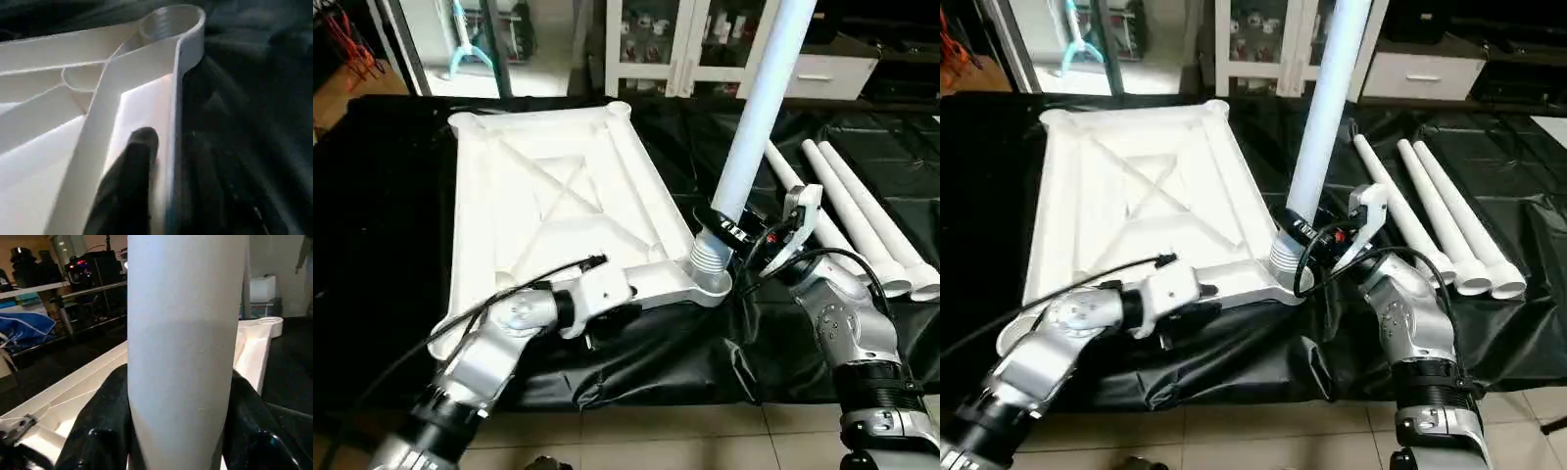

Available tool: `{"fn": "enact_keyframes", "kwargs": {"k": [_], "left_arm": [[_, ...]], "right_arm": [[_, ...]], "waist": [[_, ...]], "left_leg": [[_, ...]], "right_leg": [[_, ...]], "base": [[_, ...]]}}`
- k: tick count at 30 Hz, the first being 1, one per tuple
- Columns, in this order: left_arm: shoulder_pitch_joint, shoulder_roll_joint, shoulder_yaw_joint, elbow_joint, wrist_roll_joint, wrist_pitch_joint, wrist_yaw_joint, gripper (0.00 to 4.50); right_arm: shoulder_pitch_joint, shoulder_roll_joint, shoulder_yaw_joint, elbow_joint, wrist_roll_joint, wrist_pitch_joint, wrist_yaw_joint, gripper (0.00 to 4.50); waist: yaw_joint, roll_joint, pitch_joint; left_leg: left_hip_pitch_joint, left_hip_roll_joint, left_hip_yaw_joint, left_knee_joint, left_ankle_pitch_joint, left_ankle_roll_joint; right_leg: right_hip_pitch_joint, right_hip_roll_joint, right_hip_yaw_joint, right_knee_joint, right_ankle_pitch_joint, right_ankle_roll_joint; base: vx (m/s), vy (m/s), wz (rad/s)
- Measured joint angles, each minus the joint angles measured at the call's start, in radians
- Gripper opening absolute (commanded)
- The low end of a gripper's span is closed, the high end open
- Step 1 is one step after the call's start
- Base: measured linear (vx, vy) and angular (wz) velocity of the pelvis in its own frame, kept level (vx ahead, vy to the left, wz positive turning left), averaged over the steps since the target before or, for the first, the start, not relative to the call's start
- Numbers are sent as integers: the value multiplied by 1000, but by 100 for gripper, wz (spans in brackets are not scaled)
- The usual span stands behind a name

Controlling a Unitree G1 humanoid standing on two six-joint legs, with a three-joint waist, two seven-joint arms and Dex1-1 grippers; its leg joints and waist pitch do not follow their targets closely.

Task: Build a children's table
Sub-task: Insert table leg to table base

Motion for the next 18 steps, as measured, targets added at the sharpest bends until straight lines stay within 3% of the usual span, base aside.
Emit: {"fn": "enact_keyframes", "kwargs": {"k": [3, 6, 10, 14, 18], "left_arm": [[-18, -34, 97, -41, -130, 71, -7, 170], [-152, -57, 282, -16, -240, 141, 67, 170], [-259, -103, 398, 30, -328, 195, 169, 170], [-381, -110, 421, 80, -283, 228, 304, 170], [-414, -128, 396, 80, -236, 253, 355, 170]], "right_arm": [[0, -1, 4, -4, -16, -32, -3, 186], [-1, -3, 35, -23, -57, -81, -2, 186], [-3, -8, 35, -28, -76, -100, -8, 186], [-7, -2, 59, -37, -86, -104, -5, 186], [-6, -13, 102, -37, -137, -134, 1, 186]], "waist": [[3, 0, 0], [2, 0, 0], [3, -2, 1], [4, -2, 2], [6, -3, 2]], "left_leg": [[-2, 1, 1, 0, 2, 3], [-7, 3, 1, 1, 4, 4], [-9, 4, 1, 3, 4, 5], [-10, 4, 0, 5, 5, 7], [-10, 4, 0, 7, 5, 7]], "right_leg": [[-1, 1, -1, -1, 0, 0], [-6, 2, -3, 1, 0, 0], [-6, 2, -3, 1, 0, 0], [-5, 1, -4, 3, 0, 0], [-4, 0, -4, 3, 1, 0]], "base": [[0, 0, 0], [0, 0, 0], [0, 0, 0], [0, 0, 0], [0, 0, 0]]}}
